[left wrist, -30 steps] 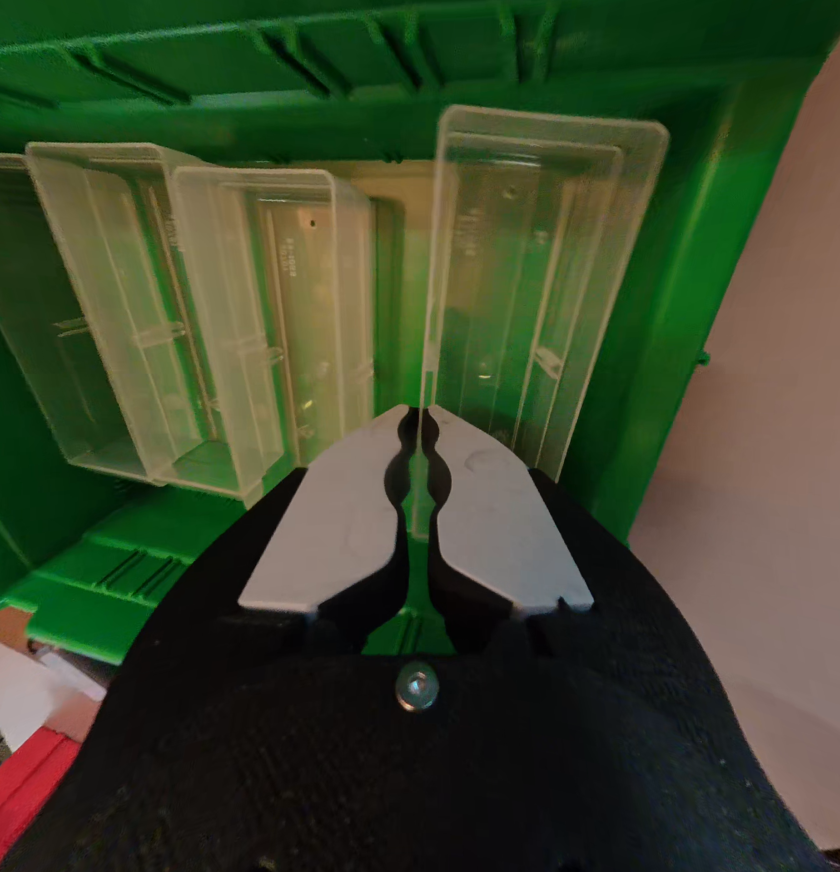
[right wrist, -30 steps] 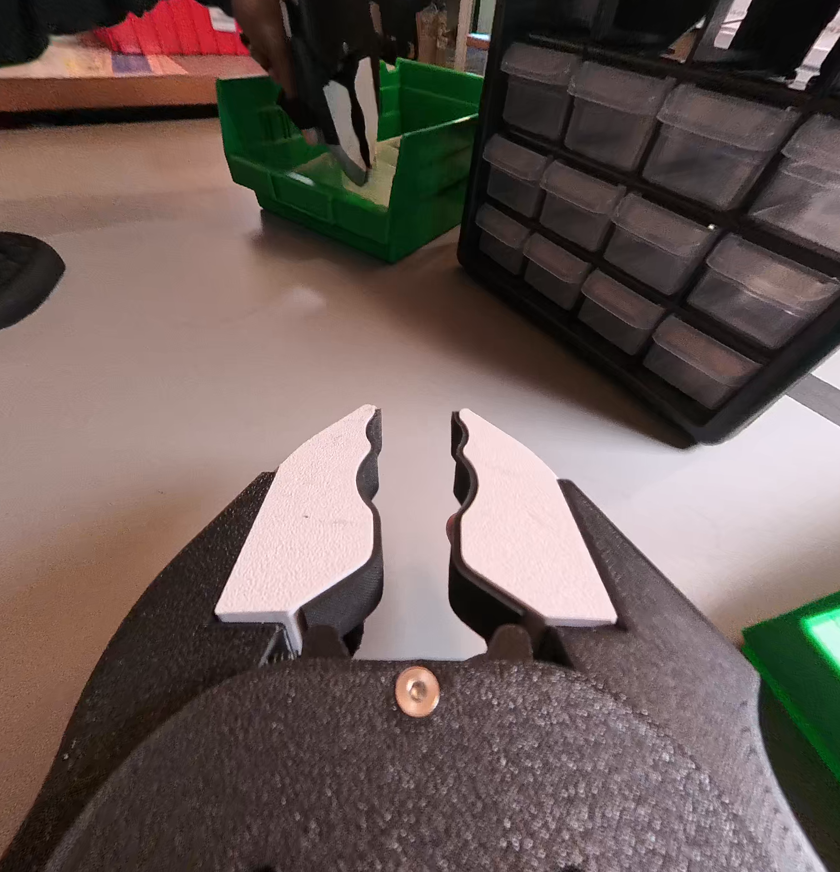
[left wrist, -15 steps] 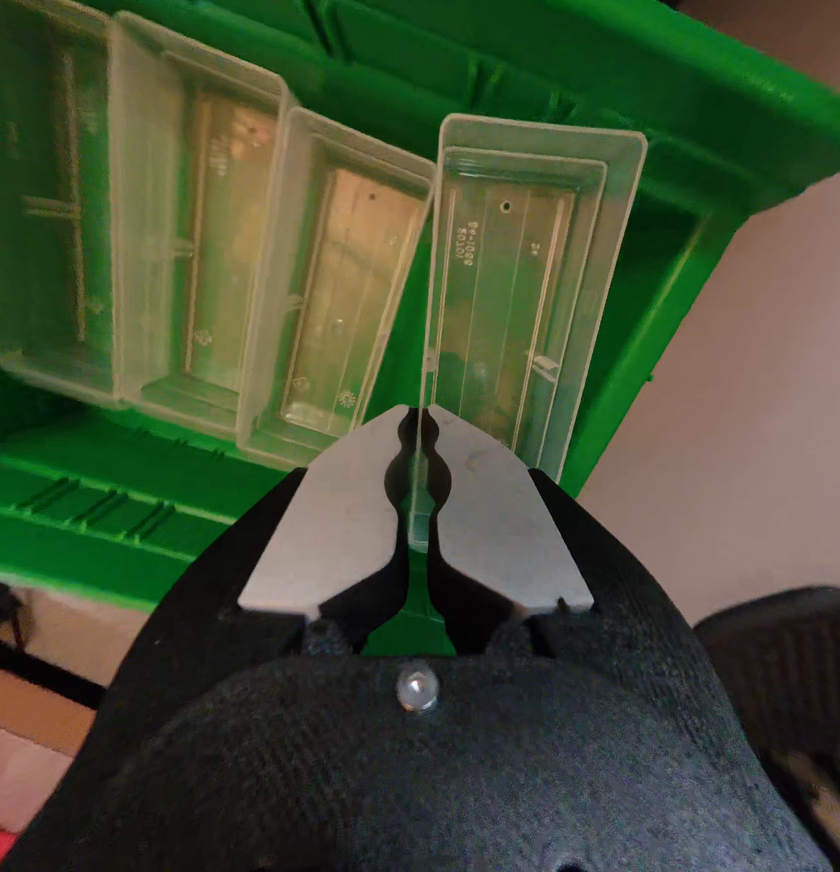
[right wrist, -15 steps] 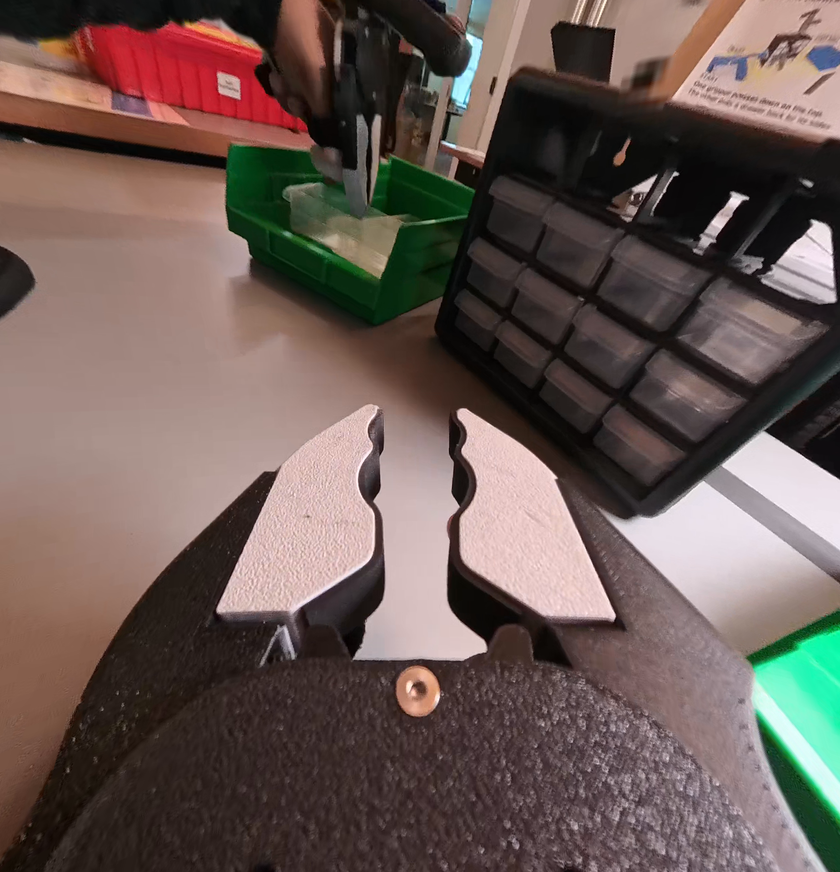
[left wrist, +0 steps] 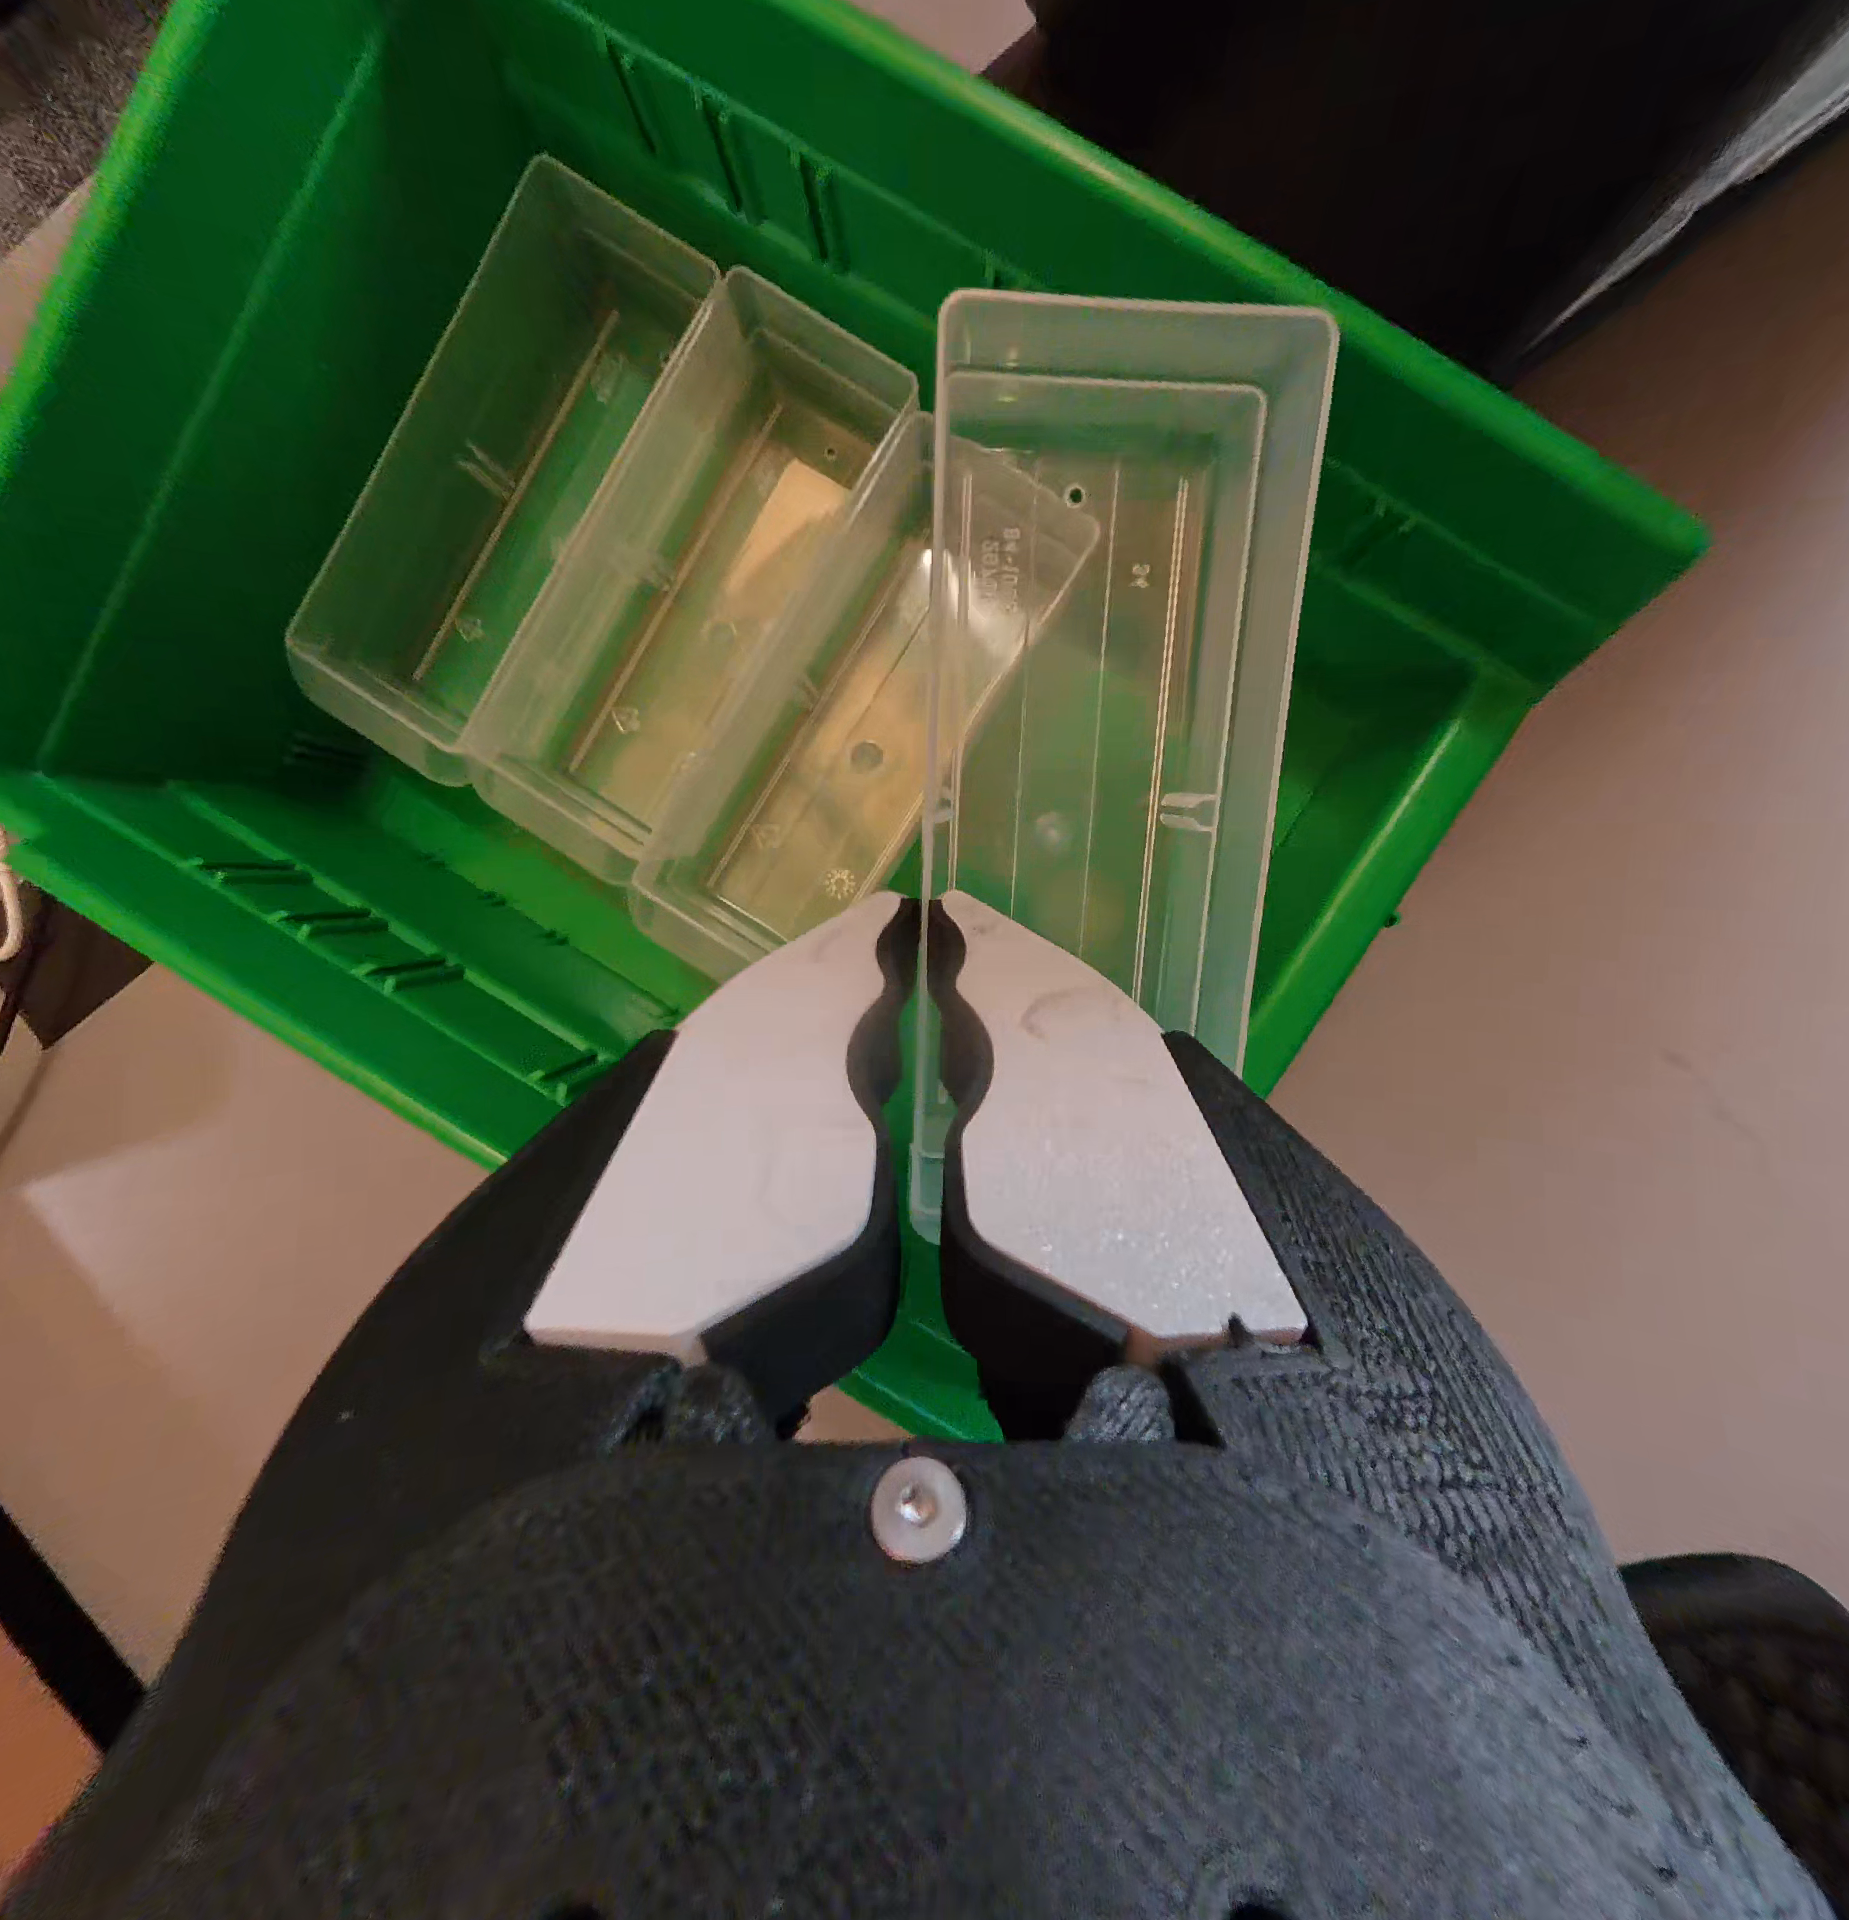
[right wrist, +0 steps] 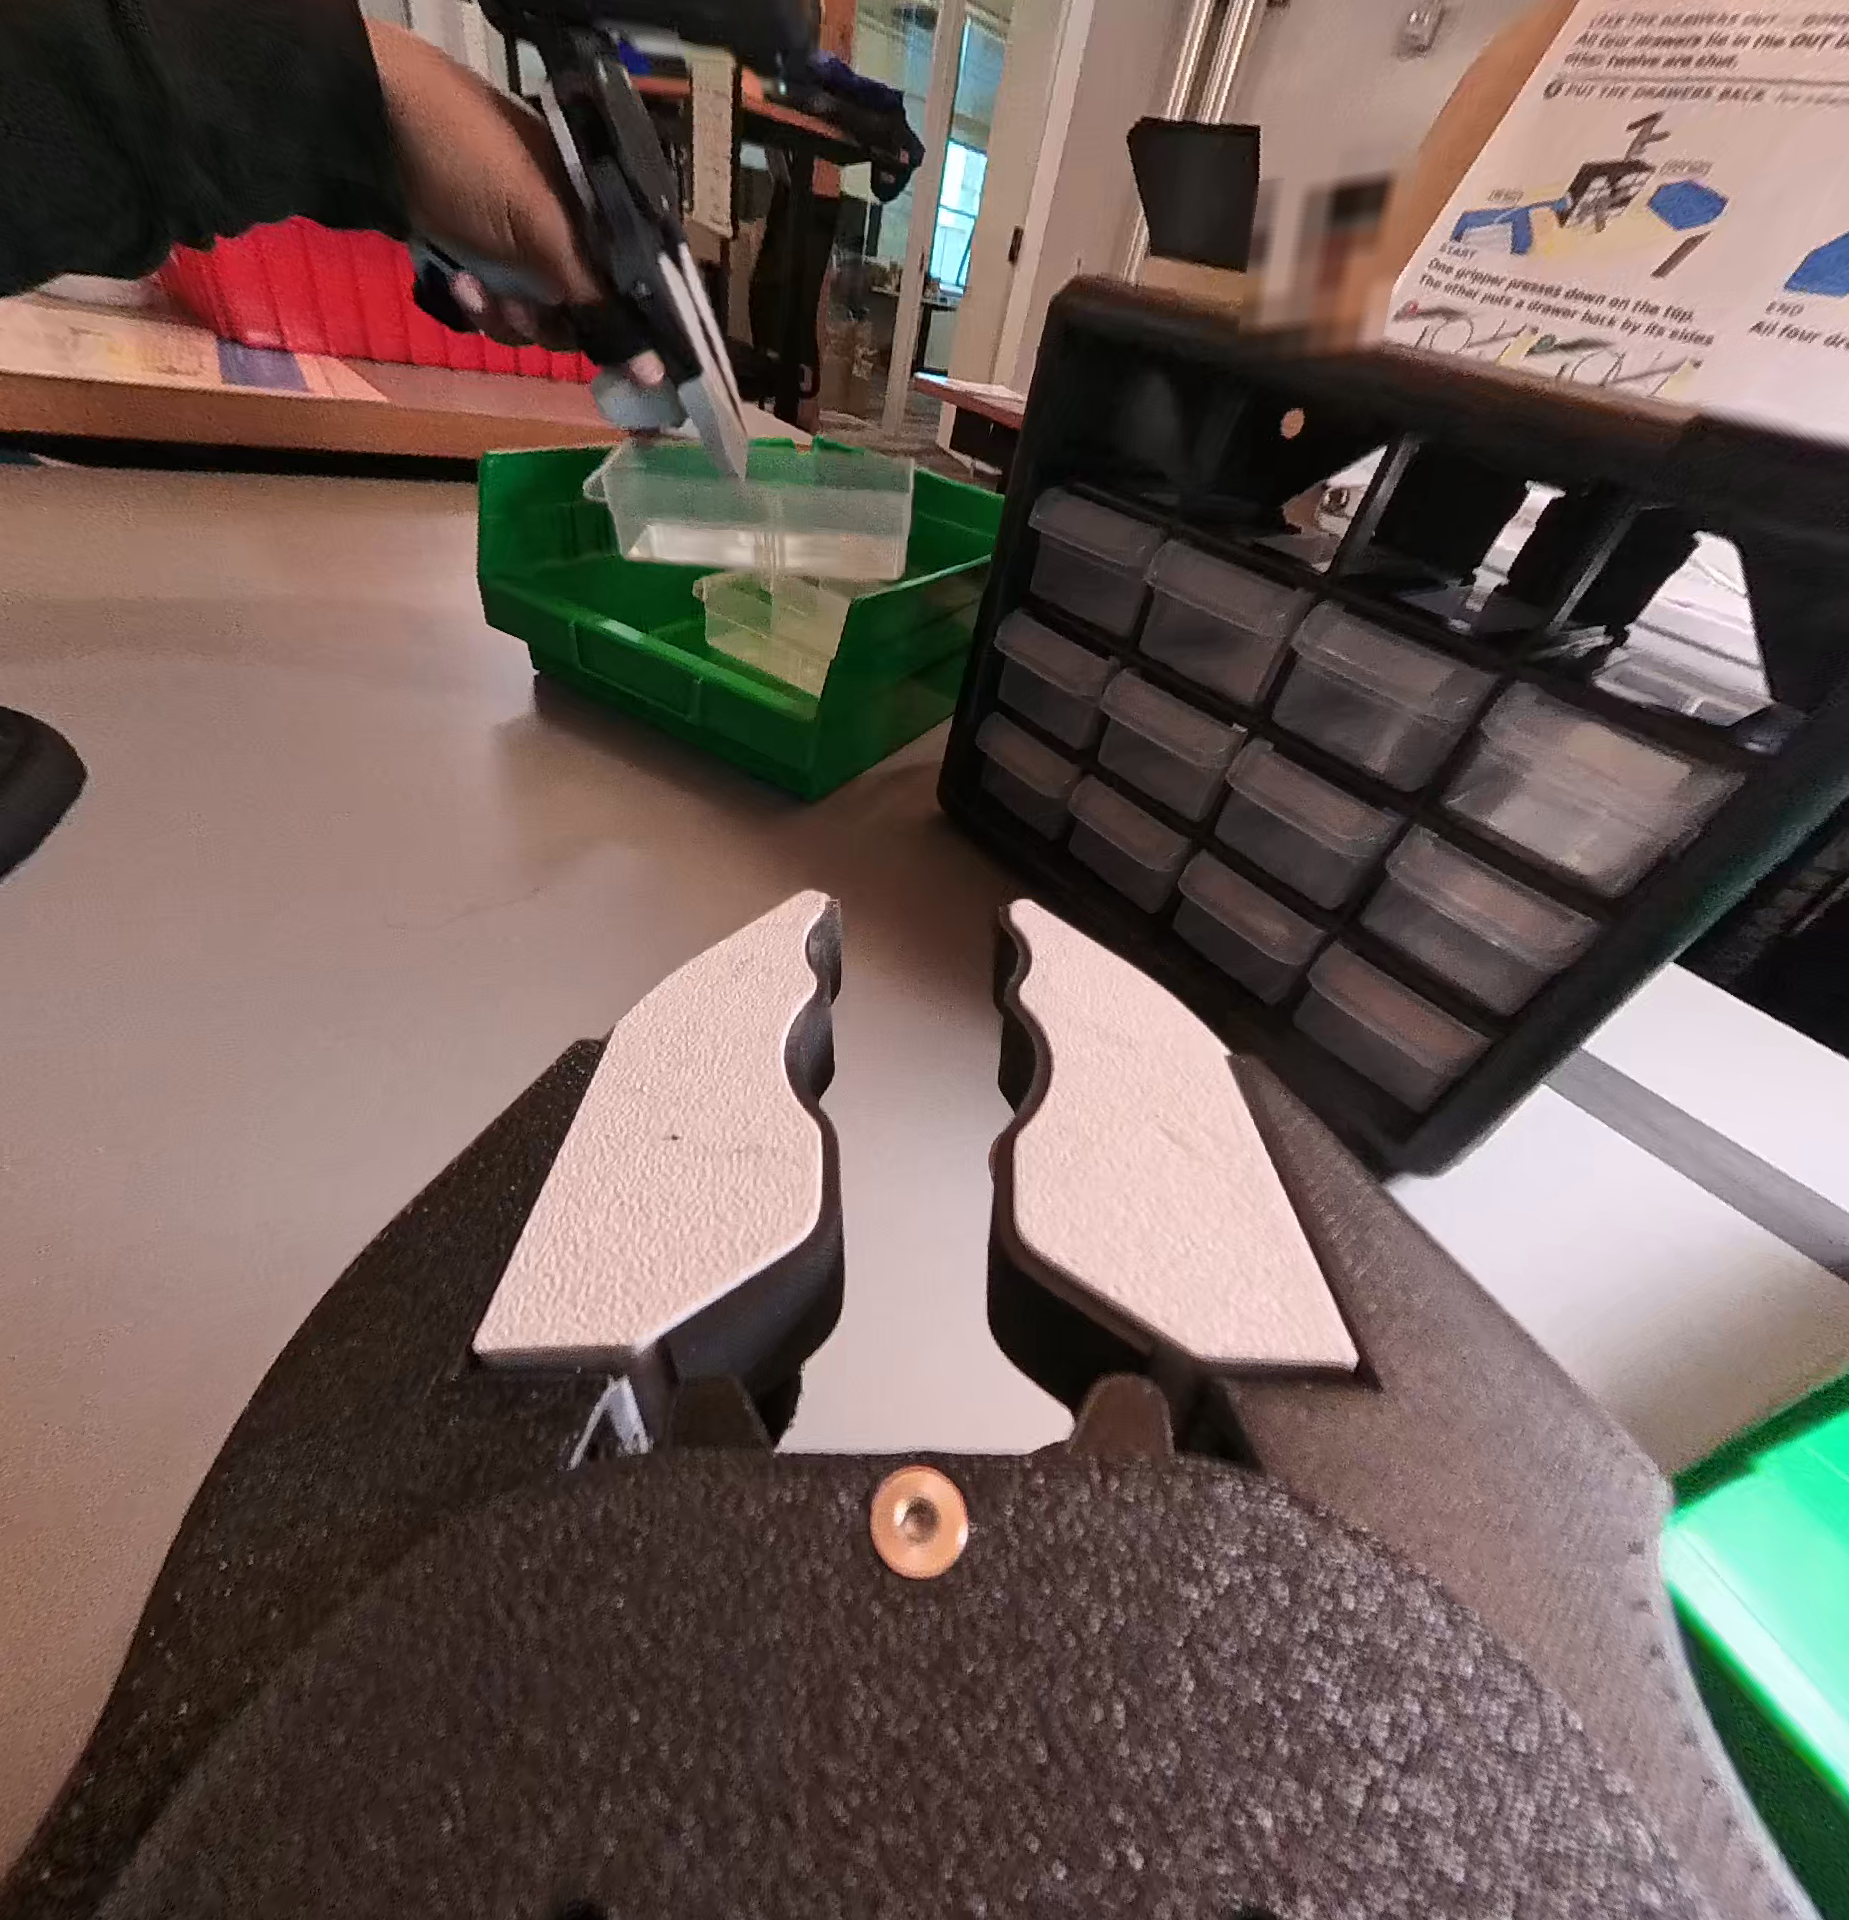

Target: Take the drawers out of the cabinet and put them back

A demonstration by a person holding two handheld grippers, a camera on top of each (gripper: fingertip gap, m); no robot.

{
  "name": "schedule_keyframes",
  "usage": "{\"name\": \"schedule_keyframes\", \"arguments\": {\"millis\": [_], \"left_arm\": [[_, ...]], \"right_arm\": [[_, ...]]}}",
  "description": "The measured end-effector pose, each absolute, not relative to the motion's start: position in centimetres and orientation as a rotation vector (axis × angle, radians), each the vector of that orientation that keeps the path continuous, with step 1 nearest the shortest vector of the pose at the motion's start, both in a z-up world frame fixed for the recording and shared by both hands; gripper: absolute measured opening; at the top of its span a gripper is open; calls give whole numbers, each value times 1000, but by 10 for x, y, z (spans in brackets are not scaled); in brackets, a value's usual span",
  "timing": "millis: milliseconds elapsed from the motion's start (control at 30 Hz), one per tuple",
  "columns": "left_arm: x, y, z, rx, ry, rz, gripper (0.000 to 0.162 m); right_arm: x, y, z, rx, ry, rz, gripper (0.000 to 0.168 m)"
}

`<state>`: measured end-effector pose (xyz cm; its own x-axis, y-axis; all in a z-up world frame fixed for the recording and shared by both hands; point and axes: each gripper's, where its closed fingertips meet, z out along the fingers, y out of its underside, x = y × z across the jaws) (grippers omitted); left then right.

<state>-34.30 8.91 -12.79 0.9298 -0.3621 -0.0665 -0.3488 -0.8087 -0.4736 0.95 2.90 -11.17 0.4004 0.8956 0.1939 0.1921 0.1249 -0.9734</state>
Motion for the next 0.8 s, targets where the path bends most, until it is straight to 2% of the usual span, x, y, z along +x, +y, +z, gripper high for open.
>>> {"name": "schedule_keyframes", "arguments": {"millis": [300,433,600,700,800], "left_arm": [[-331,92,-87,-2305,145,-374,1],[-317,81,-82,-2152,66,-369,1],[-271,71,-81,-2031,-34,-523,1],[-232,70,-60,-1930,-20,-623,1],[-192,72,-39,-1867,15,-707,1]], "right_arm": [[10,58,-121,-1389,-1011,619,27],[-7,42,-117,-1310,-1150,601,29],[-31,11,-101,-1233,-1230,533,30],[-52,3,-91,-1183,-1253,507,31],[-69,6,-75,-1104,-1231,396,40]]}}
